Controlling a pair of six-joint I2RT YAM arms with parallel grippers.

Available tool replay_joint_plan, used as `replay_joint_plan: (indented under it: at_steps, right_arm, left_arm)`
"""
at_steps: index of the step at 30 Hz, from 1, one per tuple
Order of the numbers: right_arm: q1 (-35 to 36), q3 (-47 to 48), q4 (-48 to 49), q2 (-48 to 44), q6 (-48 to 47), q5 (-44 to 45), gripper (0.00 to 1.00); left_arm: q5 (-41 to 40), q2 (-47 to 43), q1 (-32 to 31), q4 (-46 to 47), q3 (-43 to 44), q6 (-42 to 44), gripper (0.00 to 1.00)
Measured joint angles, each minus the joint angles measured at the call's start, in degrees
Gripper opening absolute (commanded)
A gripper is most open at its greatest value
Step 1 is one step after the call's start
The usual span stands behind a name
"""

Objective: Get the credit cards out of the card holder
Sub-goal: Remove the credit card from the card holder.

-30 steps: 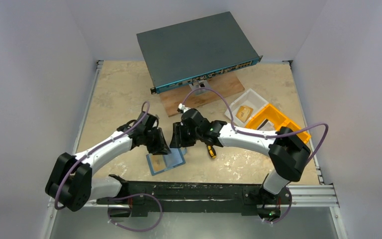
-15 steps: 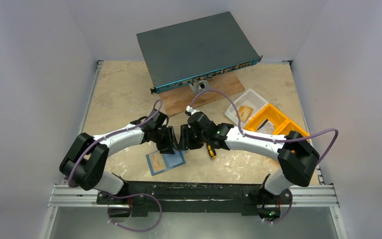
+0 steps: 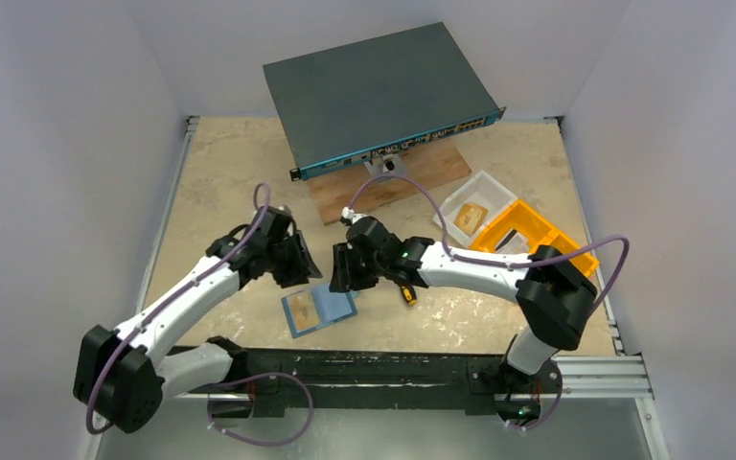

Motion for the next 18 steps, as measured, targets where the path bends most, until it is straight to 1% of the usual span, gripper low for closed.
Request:
replay_joint_plan:
  at_steps: [1, 4, 7, 13, 18]
  right_arm:
    - [0.5, 0.9, 0.6, 1.4, 0.0, -0.8, 0.38]
    - [1.9, 2.9, 2.7, 5.3, 0.2, -3.1, 0.38]
    - [2.9, 4.4, 4.9, 9.4, 0.5, -5.7, 0.38]
    - [3.3, 6.2, 7.6, 16.0, 1.2, -8.9, 0.37]
    - [3.3, 6.8, 8.6, 18.0, 1.4, -9.9, 0.37]
  left_arm:
    - [-0.9, -1.9, 0.6, -1.1, -0.8, -0.2, 0.35]
    - [-3.4, -7.3, 5.4, -4.2, -4.5, -0.6, 0.33]
    - [-4.6, -10.3, 8.3, -6.8, -8.1, -1.5, 0.32]
    - [-5.0, -10.6, 10.2, -8.6, -11.8, -3.5, 0.28]
    - [-4.4, -8.5, 10.4, -6.3, -14.4, -4.9, 0.24]
